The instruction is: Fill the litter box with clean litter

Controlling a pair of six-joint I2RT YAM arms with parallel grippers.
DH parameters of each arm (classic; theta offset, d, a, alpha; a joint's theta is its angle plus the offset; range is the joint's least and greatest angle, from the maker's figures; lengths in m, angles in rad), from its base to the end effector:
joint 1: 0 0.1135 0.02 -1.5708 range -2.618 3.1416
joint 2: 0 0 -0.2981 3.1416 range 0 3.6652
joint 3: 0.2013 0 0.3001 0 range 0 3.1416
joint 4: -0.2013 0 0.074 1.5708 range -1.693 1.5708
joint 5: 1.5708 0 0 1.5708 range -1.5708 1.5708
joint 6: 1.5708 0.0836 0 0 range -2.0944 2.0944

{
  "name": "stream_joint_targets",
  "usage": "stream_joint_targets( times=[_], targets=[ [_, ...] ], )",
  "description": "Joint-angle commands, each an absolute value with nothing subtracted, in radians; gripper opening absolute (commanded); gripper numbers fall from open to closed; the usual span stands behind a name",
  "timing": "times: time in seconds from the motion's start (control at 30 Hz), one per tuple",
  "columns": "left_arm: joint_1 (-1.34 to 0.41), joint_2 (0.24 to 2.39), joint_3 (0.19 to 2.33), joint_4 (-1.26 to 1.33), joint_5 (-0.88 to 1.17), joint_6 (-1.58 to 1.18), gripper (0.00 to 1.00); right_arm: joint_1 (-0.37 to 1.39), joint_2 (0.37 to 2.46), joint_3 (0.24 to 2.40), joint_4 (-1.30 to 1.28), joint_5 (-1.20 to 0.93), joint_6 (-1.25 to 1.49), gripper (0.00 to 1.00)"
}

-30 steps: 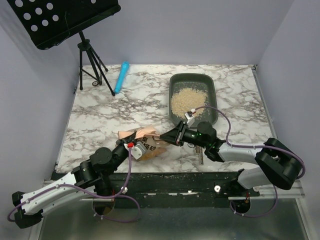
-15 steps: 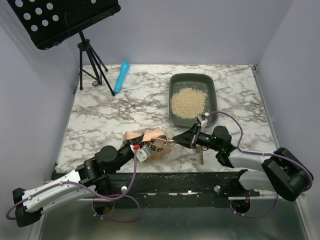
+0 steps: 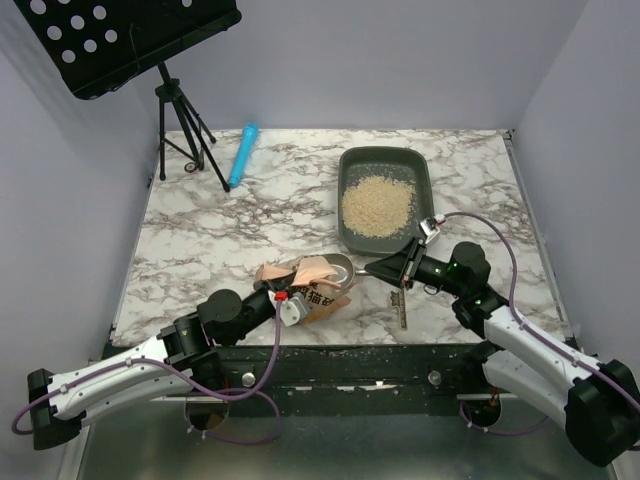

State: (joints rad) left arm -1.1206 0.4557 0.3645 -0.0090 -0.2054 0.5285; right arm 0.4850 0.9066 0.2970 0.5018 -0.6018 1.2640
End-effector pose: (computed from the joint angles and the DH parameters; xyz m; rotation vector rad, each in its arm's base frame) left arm 0.1048 -0.1778 0.2621 1.1199 1.2473 -0.2759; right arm 0.2024 0.1602 0.2137 0.2374 2.0053 1.7268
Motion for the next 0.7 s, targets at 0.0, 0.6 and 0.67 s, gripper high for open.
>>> stream_joint_targets(
  times=[0.0,0.6,0.67],
  targets=[
    [-1.137,0.453,0.368,0.021,-0.153,0.506,0.0,0.442,0.825,0.397,0.296,-0.606,1.192,0.0],
    [-1.149,0.382,0.362,0.002,-0.207,0.532,0.0,0.385,0.643,0.118,0.239,-0.542,1.298,0.0],
    [-1.15,0.382,0.365,0.002,-0.218,0.537,0.0,0.385,0.629,0.077,0.253,-0.529,1.327,0.0]
  ],
)
